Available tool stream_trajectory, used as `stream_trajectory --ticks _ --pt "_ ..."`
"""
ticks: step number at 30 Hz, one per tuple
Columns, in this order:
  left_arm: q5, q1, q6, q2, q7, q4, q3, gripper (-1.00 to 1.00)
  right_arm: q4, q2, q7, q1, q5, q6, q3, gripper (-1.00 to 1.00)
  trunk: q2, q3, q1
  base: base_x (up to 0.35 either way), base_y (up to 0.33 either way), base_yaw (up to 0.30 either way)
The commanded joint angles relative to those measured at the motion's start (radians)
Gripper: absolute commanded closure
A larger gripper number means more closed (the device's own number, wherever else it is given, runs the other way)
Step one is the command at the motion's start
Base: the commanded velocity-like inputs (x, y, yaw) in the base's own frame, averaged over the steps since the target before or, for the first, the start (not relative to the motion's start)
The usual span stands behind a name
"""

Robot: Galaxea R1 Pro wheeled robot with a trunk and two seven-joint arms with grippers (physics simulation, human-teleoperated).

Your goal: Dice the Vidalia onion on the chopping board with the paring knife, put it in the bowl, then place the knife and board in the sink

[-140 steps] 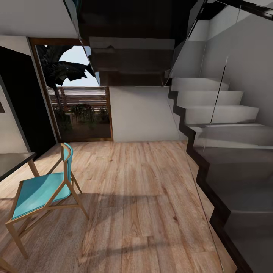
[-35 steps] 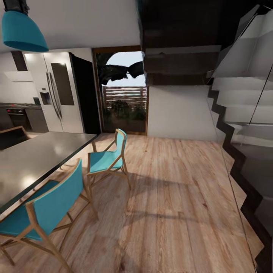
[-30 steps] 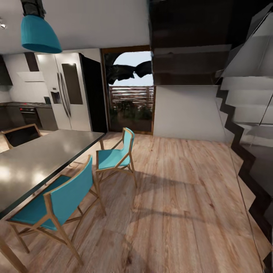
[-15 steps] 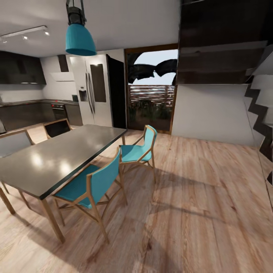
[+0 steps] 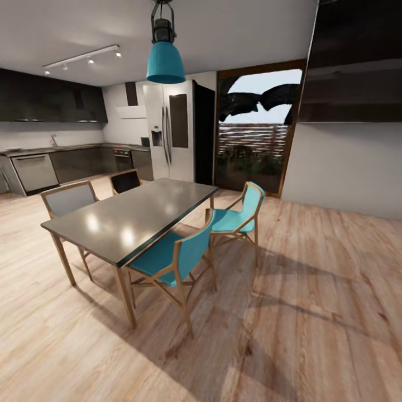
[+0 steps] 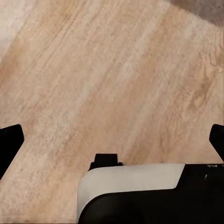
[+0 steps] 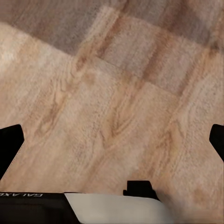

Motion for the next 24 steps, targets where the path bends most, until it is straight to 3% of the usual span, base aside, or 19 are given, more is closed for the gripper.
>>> stream_trajectory --ticks 1,10,24 --pt "0.001 -0.001 -0.003 0.000 0.000 0.001 0.000 -1.00 0.000 0.000 -0.001 0.000 0.000 -0.003 0.000 -1.00 -0.001 -0.002 0.000 -0.228 0.234 0.274" --pt "0.001 -0.001 -0.003 0.001 0.000 0.001 0.000 -1.00 0.000 0.000 -0.001 0.000 0.000 -0.003 0.000 -1.00 -0.001 -0.007 0.000 -0.184 0.253 0.274" --pt "0.001 -0.001 -0.002 0.001 0.000 0.001 0.001 -1.00 0.000 0.000 -0.001 0.000 0.000 -0.003 0.000 -1.00 -0.001 -0.018 0.000 -0.012 0.296 0.268"
